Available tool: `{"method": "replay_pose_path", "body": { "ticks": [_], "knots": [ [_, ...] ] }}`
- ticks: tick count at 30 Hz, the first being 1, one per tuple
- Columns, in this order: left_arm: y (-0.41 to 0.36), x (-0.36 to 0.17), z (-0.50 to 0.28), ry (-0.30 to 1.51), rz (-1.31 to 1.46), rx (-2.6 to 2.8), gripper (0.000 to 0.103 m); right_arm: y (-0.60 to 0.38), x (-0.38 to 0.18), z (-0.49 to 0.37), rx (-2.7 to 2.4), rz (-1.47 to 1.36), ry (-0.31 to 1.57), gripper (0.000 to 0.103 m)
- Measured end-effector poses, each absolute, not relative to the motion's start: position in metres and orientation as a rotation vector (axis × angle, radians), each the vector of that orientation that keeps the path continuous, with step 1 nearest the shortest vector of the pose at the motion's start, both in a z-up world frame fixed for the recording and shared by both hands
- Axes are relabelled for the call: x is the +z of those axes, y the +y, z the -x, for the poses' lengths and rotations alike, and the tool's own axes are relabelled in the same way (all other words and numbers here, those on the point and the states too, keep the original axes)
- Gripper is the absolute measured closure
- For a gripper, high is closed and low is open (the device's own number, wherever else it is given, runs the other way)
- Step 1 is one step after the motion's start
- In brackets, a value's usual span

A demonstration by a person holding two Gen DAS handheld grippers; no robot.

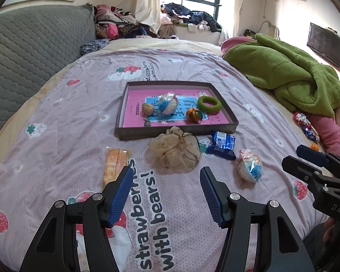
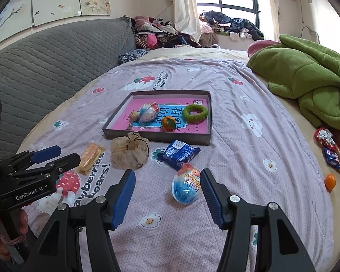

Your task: Organize objects

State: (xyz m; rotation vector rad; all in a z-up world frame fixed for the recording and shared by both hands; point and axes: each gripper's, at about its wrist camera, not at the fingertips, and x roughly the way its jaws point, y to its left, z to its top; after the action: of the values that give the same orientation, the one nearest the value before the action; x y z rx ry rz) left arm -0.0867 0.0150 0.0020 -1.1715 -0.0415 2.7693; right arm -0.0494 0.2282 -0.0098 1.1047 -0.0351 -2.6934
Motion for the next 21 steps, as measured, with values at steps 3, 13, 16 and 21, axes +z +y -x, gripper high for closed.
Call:
{"method": "replay_pose_path", "body": {
  "ticks": [3, 13, 16, 21],
  "knots": [
    [0.015, -0.003, 0.086, -0.031, 1.183, 2.762, 0.04, 0.228, -0.014, 0.049, -2.687, -1.119, -0.034, 0.044],
    [0.017, -0.013, 0.088, -0.033, 1.212, 2.732, 0.04, 0.223, -0.023, 0.05, -2.666, -1.156, -0.027, 0.044],
    [0.019, -0.014, 0.087, -0.033, 1.214, 2.727, 0.04, 0.223, -0.025, 0.049, -2.663, -1.165, -0.024, 0.044],
    [0.021, -0.015, 0.085, -0.033, 1.213, 2.715, 0.04, 0.221, -0.029, 0.05, -2.658, -1.181, -0.022, 0.044]
  ]
}}
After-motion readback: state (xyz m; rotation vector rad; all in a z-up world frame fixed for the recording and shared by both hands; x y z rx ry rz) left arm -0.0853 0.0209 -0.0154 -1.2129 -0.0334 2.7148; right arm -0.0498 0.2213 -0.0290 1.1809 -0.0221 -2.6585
